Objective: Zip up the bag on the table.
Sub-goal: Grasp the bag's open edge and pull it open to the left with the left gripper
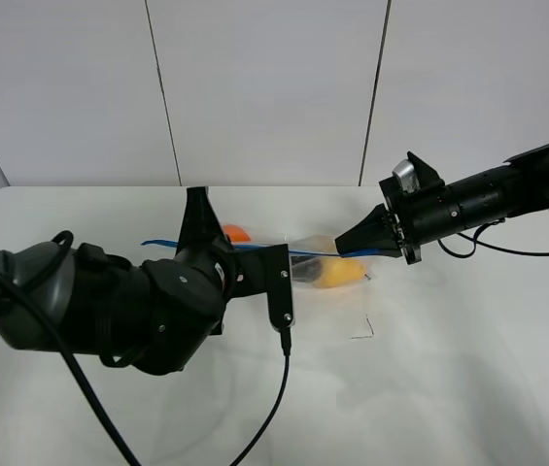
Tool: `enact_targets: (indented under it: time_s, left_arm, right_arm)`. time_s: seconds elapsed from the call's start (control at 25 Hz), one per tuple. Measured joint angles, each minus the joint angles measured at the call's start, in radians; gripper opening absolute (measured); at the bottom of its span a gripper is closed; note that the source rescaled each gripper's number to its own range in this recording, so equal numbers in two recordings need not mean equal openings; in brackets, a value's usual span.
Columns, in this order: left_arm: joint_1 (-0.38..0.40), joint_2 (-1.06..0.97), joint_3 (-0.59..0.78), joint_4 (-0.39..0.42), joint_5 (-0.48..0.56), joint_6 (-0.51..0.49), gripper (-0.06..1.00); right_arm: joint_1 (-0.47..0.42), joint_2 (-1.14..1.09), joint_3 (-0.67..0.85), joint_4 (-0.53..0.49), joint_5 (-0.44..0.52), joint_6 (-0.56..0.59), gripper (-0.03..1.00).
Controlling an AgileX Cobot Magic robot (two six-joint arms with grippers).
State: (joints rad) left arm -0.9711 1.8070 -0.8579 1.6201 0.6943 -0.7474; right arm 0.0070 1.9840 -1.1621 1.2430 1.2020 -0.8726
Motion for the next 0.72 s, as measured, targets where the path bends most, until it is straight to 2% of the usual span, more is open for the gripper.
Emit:
enact_targets:
  time_s: [0.24,0.72]
  left_arm:
    - [0.050,-0.015,0.055,-0.001,0.000,0.000,0.00]
    - [0.122,-0.022,0.075,-0.005,0.000,0.000,0.00]
  right_arm:
    - [0.000,0.000,0.000,-0.002,0.001,0.000,0.00]
    - [0.000,0.000,0.000,-0.002,0.001,0.000,0.00]
